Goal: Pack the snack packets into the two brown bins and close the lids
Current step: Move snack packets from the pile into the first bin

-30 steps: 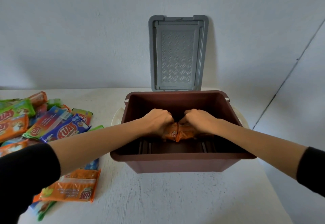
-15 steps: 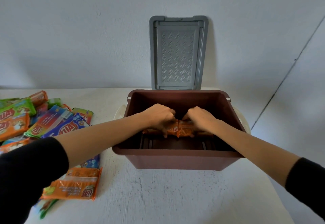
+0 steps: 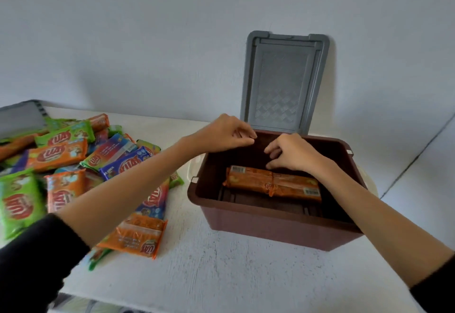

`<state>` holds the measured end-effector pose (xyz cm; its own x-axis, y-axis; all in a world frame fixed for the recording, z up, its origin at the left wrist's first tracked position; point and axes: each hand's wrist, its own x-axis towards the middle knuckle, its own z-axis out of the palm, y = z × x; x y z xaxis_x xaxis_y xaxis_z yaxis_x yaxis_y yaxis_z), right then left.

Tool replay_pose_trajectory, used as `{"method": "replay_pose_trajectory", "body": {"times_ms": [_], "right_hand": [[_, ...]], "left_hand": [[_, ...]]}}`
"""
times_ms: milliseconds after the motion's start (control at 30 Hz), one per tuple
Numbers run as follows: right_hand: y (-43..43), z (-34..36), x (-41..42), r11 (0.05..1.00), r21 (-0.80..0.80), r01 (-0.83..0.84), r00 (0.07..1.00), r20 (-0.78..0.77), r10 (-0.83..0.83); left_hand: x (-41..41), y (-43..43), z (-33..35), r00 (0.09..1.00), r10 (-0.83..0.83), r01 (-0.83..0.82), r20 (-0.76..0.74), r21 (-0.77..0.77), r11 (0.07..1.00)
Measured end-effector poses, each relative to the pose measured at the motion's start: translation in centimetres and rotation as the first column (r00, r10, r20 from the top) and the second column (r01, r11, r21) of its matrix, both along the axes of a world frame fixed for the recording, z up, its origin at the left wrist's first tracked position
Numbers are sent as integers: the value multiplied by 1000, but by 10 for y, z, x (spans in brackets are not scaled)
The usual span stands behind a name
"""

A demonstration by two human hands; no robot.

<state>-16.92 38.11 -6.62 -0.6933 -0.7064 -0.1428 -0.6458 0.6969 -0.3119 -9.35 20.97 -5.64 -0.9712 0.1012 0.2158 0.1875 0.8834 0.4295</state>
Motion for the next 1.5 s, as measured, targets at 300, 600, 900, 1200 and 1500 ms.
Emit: {"method": "replay_pose_trajectory", "body": {"times_ms": [300, 600, 900, 1200, 1500], "right_hand": [[-101, 11, 118, 857, -421, -298, 949, -29, 315], [-138, -68, 199, 777, -119, -618, 784, -18, 620], [-138, -83, 193, 759, -50, -649, 760, -89, 644], [-141, -78, 172, 809, -27, -588, 805, -119, 581], [-145, -77, 173, 809, -33, -587, 805, -128, 579]], "left_hand": [[174, -98, -16, 791, 609, -612, 61, 59, 789], [263, -97, -106, 506, 841, -860, 192, 186, 476], [282, -103, -121, 499, 834, -844, 237, 353, 404], [293, -104, -95, 681, 619, -642, 391, -89, 762], [284, -106, -101, 756, 556, -500, 347, -244, 831]]}}
